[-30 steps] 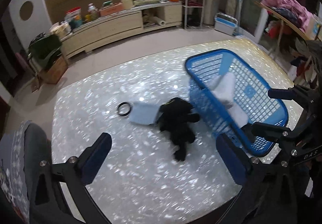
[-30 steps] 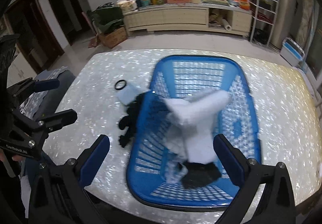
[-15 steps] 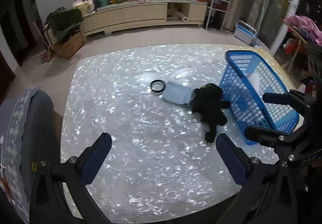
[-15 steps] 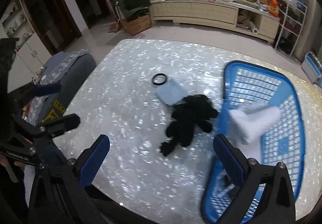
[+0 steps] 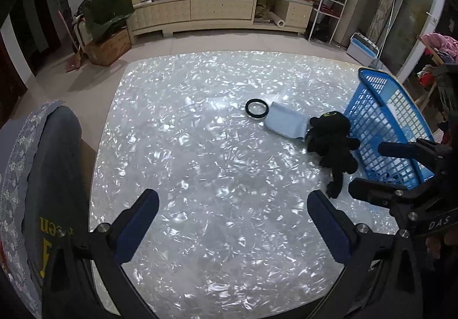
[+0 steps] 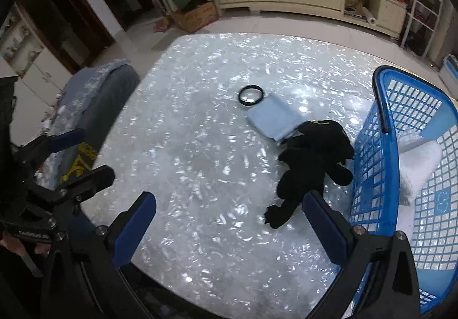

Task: Organize soft objects
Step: 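Move the right tool to the black plush toy on the table, then close the right tool on the black plush toy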

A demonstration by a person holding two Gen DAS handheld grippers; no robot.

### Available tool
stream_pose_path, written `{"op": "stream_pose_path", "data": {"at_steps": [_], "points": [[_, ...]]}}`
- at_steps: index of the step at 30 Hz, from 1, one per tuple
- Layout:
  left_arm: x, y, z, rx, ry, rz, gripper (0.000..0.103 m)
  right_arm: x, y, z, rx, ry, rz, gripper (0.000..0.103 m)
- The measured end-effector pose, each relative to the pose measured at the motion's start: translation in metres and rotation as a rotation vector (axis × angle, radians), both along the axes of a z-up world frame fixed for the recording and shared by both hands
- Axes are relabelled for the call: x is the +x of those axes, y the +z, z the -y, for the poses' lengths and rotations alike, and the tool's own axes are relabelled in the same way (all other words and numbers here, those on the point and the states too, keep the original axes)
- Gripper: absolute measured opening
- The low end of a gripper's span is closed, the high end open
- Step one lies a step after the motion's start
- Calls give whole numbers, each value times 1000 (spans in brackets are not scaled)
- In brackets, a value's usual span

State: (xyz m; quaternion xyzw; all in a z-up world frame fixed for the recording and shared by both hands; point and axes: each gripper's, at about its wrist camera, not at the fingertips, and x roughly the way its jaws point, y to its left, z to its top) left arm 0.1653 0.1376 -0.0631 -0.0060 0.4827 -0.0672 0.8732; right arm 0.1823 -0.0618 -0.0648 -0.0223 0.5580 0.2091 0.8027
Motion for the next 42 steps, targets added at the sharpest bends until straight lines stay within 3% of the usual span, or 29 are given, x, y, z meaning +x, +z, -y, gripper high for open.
{"op": "stream_pose_path", "data": {"at_steps": [11,19,36,42], "points": [[25,-28,-5,-9,-21,-37,103,22,-33,0,-78,-154,-48,103],[49,-51,-6,-3,-28,-78,103,38,-55,3,-123,-193,-77,103],[84,-82,10,43,-101,-94,103,66,-94,1,-206,-202,-76,103],[89,-93,9,28,-105,-110,103,73,-103,-2,-290,-179,-46,97]]}}
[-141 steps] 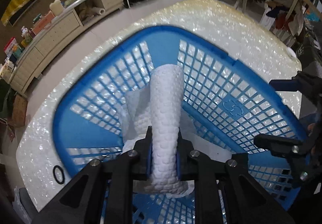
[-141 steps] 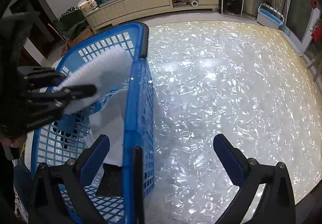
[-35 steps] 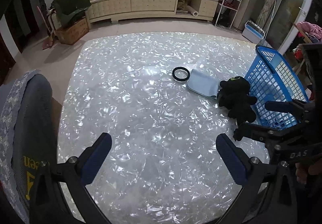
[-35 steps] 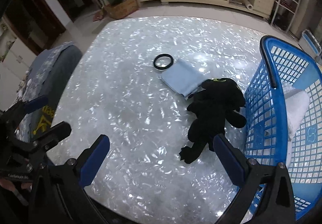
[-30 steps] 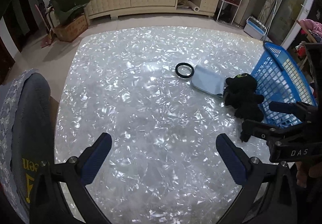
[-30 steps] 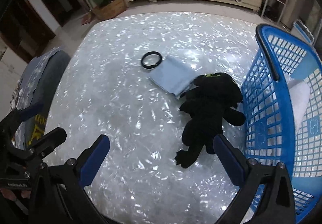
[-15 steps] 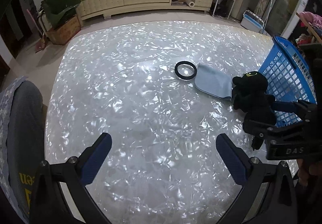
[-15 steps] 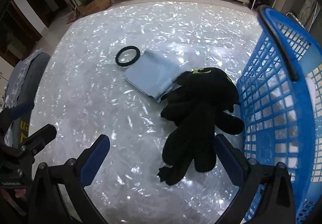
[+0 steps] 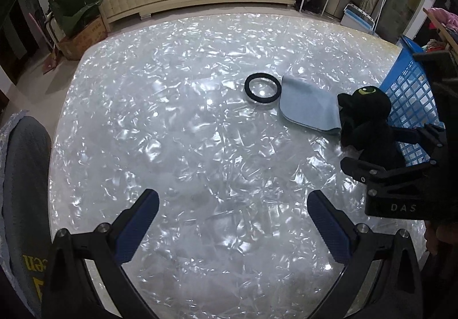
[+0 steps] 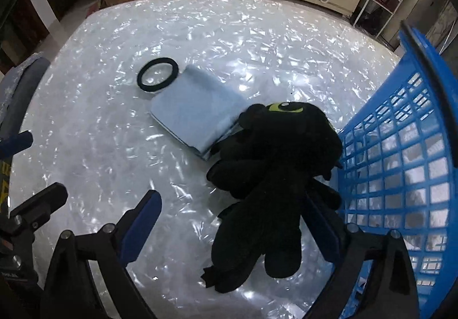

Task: Organize soft objects
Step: 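Close the right tool on the black plush toy, then lift the plush toy with the right tool and carry it over the basket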

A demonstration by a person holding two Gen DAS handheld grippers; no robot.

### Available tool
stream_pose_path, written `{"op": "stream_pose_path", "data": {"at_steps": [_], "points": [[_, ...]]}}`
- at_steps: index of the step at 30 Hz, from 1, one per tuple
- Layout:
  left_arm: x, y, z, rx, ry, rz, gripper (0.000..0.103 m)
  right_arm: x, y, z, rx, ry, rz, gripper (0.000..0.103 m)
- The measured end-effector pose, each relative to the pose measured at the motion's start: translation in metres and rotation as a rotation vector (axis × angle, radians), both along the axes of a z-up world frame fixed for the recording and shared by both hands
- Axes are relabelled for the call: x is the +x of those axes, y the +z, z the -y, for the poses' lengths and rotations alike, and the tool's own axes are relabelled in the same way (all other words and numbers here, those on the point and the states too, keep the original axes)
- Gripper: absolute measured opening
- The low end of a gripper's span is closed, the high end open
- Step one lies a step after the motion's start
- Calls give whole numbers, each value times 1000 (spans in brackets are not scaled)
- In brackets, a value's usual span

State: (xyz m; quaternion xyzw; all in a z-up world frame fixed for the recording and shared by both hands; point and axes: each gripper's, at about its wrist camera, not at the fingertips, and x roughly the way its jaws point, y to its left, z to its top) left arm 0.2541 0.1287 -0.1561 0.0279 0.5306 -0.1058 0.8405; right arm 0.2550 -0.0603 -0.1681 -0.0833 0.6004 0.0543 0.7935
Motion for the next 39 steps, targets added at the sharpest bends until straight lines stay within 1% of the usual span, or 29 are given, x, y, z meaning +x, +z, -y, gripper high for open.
{"op": "stream_pose_path", "data": {"at_steps": [3,4,5,6,8,9,11,14,17,21,25,32,39], "points": [[2,-5,-1,-5,4,-11,103,3,-7,-2,-30,2,0,95],[2,-7,-1,-4,4,-14,103,4,-10,-3,-52,4,4,91],[2,-8,-1,-3,3,-16,103,5,-12,-2,-69,3,9,82],[2,-9,-1,-1,3,-17,103,5,-14,0,-81,0,14,75],[3,-10,-1,-4,4,-16,103,7,-16,4,-115,-15,24,52],[3,-10,-2,-6,6,-17,103,8,-16,7,-115,-25,25,47],[3,-9,-2,-13,6,-15,103,8,-16,16,-94,-40,16,45],[2,-7,-1,-20,0,-6,103,8,-14,25,-88,-51,24,42],[-1,-6,1,-16,-5,-3,103,2,-8,29,-67,-59,33,41],[-4,-6,1,-29,-14,-22,103,-9,5,30,-43,-45,42,40],[-11,-2,2,-31,-11,-22,103,-24,20,23,-17,-14,59,40],[-30,26,6,-59,-46,49,103,-53,46,9,31,51,66,40],[-44,48,10,-46,-23,55,103,-77,77,9,59,108,98,40]]}}
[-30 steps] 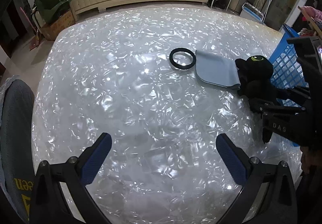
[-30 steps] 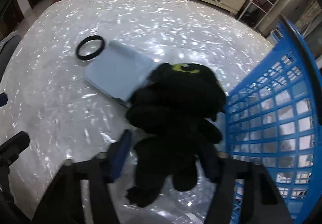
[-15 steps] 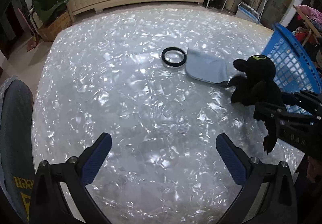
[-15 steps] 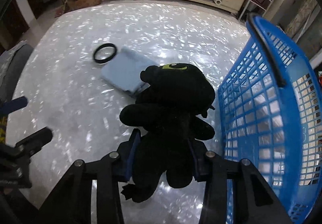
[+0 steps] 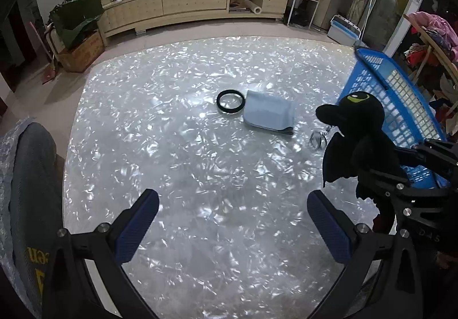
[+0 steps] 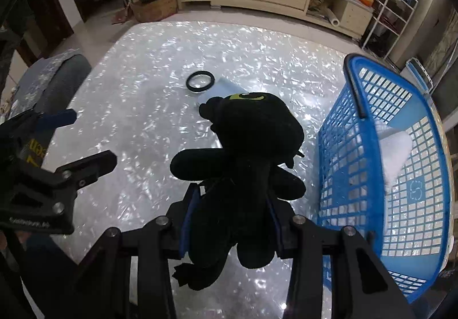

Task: Organize soft objects
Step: 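Lift the plush toy with the right tool and carry it over the basket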

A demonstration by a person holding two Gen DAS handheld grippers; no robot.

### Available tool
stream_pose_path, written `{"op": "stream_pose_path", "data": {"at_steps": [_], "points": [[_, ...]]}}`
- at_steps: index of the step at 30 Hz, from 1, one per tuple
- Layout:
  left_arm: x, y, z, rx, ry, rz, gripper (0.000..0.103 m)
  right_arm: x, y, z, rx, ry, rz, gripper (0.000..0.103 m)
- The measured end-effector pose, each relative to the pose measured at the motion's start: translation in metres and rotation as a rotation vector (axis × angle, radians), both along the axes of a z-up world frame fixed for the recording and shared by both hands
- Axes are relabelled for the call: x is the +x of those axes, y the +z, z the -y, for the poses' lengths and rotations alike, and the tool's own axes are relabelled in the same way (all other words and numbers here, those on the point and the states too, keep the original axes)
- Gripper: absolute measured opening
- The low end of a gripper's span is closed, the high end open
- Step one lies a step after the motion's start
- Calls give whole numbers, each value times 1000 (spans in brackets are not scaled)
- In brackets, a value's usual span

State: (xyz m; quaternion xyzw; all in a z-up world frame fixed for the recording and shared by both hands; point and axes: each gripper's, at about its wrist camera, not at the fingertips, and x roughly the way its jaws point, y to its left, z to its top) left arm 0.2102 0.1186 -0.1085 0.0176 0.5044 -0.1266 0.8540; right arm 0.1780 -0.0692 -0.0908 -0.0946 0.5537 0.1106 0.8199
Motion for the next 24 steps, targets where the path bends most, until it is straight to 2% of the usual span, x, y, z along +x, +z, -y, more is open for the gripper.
{"op": "stream_pose_path", "data": {"at_steps": [6,13,21,24], "points": [[-11,19,9,2,4,9,103,-4,18,6,31,34,27,40],[-17,35,20,23,59,-22,103,-14,44,21,77,70,58,41],[-23,51,44,19,45,-13,103,-22,63,50,102,65,87,41],[-25,58,59,0,7,-7,103,-25,70,63,109,63,95,41]]}}
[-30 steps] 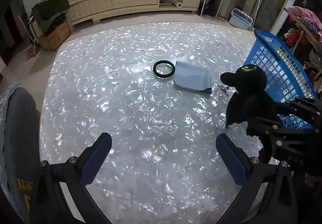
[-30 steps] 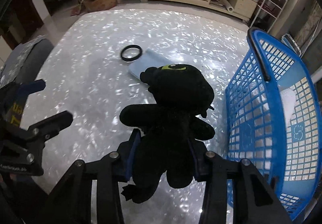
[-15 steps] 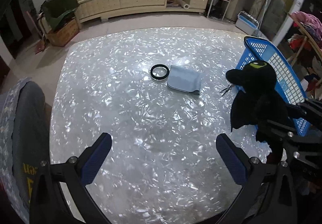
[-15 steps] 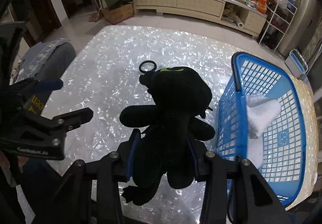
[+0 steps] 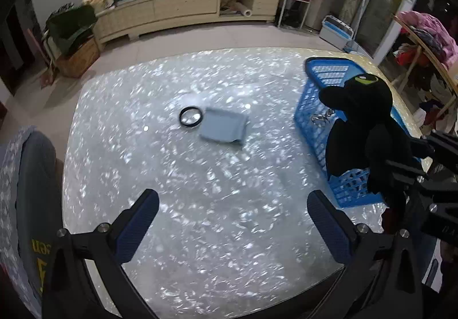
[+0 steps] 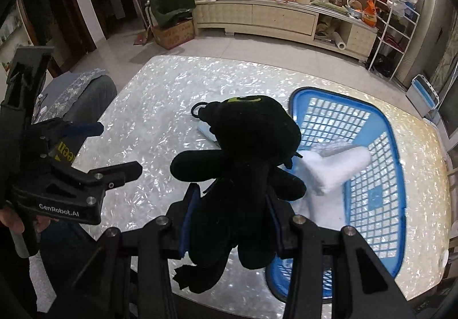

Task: Organize soft objects
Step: 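Lift the plush toy with the right tool and carry it over the basket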

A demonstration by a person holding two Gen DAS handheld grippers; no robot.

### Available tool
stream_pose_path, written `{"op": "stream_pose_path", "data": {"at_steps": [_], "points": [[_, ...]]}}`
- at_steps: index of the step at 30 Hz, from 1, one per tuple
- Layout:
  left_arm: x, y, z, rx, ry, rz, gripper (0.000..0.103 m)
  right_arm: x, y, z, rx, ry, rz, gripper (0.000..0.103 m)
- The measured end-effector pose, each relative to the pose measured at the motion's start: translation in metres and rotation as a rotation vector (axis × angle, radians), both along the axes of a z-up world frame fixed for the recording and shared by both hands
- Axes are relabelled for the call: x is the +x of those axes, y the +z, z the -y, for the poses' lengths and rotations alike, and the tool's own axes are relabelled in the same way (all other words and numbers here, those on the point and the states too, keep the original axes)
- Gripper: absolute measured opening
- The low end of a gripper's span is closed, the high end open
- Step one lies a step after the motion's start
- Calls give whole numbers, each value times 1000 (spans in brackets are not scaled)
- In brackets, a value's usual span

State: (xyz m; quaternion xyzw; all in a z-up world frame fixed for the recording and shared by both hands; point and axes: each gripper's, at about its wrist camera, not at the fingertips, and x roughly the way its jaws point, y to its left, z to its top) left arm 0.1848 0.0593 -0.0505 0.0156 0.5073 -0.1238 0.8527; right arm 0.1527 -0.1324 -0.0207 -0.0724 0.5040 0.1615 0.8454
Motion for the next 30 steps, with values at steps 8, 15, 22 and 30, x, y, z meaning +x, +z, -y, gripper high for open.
{"op": "stream_pose_path", "data": {"at_steps": [8,15,22,30], "points": [[1,15,43,22,-55,45,103,-9,17,31,-12,-19,45,41],[8,20,75,2,-106,46,103,-12,21,56,-36,-44,66,41],[15,19,91,-46,-118,51,103,-11,6,77,-49,-83,48,41],[20,9,105,20,-115,52,103,1,-28,95,-67,-107,-27,41]]}}
